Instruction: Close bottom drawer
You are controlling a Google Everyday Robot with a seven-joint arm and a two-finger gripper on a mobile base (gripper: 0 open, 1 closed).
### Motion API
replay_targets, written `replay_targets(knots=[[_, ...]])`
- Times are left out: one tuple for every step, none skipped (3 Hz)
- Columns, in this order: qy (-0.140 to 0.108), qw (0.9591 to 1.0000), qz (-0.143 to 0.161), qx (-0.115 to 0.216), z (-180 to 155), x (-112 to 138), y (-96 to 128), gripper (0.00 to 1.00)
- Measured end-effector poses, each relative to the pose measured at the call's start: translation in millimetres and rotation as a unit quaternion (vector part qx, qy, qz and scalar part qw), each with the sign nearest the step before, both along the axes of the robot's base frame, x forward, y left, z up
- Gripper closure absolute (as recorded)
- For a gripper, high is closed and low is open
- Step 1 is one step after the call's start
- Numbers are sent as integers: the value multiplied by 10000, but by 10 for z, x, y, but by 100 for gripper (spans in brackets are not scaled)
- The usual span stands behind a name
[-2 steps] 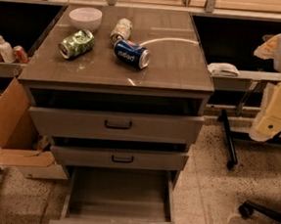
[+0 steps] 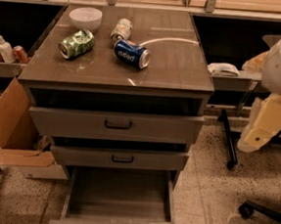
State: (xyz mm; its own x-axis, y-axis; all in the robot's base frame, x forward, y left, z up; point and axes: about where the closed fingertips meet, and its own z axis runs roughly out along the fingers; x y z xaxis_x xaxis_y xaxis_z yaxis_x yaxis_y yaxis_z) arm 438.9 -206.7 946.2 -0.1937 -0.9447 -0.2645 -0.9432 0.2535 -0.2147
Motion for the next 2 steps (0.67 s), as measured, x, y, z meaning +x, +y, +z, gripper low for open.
replay_targets(knots=[[360, 9973, 413, 492, -643, -34, 251, 0], [913, 9903, 691, 792, -1334, -115, 474, 0]])
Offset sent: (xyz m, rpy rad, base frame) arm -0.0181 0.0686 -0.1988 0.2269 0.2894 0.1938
